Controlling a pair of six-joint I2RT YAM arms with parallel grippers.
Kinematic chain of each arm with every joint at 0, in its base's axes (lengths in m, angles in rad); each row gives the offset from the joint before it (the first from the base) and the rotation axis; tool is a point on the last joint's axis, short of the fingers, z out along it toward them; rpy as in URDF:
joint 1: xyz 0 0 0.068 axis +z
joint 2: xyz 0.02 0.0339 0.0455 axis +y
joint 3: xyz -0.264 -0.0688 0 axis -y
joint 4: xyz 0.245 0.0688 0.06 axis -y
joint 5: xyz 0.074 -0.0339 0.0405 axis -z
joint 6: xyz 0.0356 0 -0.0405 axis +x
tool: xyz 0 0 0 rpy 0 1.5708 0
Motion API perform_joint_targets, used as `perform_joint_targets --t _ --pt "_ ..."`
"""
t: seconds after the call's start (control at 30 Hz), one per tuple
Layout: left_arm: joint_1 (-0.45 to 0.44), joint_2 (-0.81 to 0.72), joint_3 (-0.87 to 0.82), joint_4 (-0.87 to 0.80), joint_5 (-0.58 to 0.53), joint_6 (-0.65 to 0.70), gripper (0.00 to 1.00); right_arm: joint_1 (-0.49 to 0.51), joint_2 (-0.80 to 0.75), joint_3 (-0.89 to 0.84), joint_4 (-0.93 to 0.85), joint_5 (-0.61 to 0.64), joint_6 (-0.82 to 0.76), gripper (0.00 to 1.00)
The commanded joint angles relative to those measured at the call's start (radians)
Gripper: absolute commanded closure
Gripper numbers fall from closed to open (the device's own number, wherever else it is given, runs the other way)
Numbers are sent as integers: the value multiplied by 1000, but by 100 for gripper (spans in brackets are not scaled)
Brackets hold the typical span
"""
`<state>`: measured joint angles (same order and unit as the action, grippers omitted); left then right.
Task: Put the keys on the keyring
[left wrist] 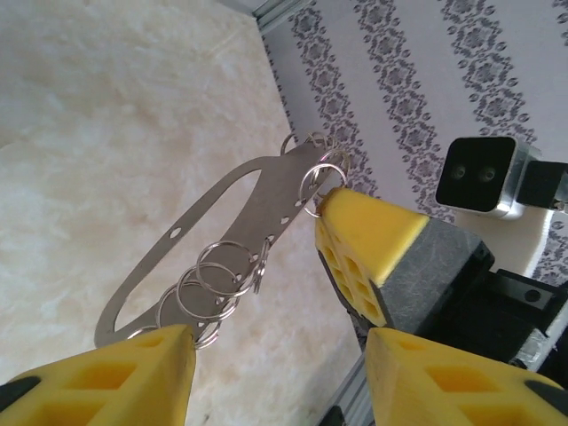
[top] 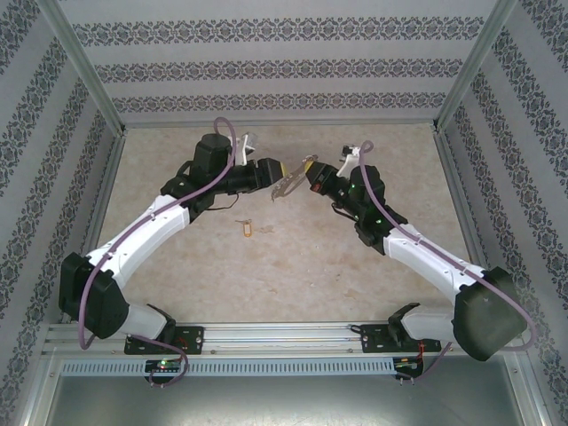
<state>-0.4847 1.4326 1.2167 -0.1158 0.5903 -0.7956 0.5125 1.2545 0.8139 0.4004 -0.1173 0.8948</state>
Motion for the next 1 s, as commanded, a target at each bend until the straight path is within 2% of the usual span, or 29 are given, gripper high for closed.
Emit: perform_joint_targets --t 0.0,0.1,0.33,0.7,0.97 --pt "-26 41 21 126 0 -41 48 0 -30 51 -8 102 46 100" --pt "-34 60 38 168 9 -49 48 7 -30 63 -17 141 53 100" --pt "-49 85 67 152 5 -36 49 18 -22 68 -18 196 57 100" --pt "-54 40 74 64 -80 32 49 14 -48 30 -4 265 47 100" --pt "-90 62 122 61 -48 71 50 21 -45 37 0 286 66 100"
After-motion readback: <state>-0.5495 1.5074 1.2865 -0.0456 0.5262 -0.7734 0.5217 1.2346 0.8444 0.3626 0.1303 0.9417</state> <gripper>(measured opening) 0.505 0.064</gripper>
